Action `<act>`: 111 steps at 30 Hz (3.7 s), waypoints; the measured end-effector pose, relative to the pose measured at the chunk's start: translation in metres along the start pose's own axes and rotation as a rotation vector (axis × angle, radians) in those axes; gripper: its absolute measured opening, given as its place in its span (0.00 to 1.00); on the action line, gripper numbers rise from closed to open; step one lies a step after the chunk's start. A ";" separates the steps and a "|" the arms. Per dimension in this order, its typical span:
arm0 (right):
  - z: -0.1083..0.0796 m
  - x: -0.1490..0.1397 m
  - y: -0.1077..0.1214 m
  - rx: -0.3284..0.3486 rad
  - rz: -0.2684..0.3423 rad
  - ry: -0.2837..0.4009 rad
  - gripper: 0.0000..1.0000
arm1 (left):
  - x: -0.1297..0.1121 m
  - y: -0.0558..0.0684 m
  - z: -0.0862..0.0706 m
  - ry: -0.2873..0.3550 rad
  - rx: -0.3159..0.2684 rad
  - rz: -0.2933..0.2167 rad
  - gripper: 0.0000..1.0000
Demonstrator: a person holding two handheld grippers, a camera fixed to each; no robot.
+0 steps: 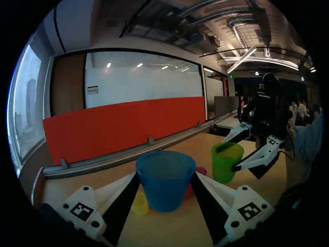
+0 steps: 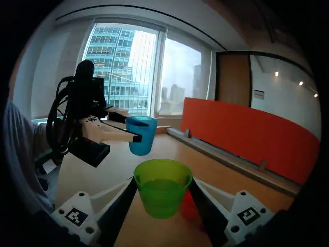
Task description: Pour water
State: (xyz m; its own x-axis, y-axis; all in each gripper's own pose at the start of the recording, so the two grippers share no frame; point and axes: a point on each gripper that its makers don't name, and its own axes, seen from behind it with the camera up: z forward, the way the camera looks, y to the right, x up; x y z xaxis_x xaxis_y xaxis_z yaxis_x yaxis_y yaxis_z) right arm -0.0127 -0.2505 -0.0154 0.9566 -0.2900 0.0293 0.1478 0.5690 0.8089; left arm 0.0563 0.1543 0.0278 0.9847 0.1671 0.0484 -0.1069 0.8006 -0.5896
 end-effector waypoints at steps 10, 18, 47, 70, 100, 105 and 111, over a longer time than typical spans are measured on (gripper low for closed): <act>-0.012 -0.026 0.002 0.017 0.014 -0.073 0.91 | -0.055 0.020 0.007 -0.119 -0.068 0.008 0.85; -0.019 -0.050 0.000 0.040 0.024 -0.141 0.91 | -0.089 0.045 0.012 -0.207 -0.133 0.031 0.85; -0.009 -0.146 -0.006 0.082 0.006 -0.388 0.91 | -0.179 0.093 0.021 -0.471 -0.318 0.110 0.86; -0.006 -0.181 -0.008 0.060 0.036 -0.431 0.92 | -0.210 0.092 0.017 -0.513 -0.321 0.073 0.86; -0.063 -0.191 0.003 -0.045 0.078 -0.424 1.00 | -0.212 0.066 -0.030 -0.520 -0.215 -0.002 0.96; -0.078 -0.191 0.008 -0.075 0.072 -0.422 1.00 | -0.209 0.059 -0.041 -0.499 -0.176 -0.013 0.96; -0.087 -0.190 0.011 -0.111 0.083 -0.404 1.00 | -0.204 0.051 -0.050 -0.472 -0.124 -0.025 0.96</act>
State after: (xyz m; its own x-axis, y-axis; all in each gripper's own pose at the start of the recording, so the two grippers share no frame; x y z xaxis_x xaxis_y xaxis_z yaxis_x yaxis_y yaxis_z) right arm -0.1709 -0.1224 -0.0628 0.7942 -0.5057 0.3369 0.1220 0.6759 0.7269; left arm -0.1430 0.1324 -0.0522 0.8137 0.4146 0.4075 -0.0383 0.7377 -0.6740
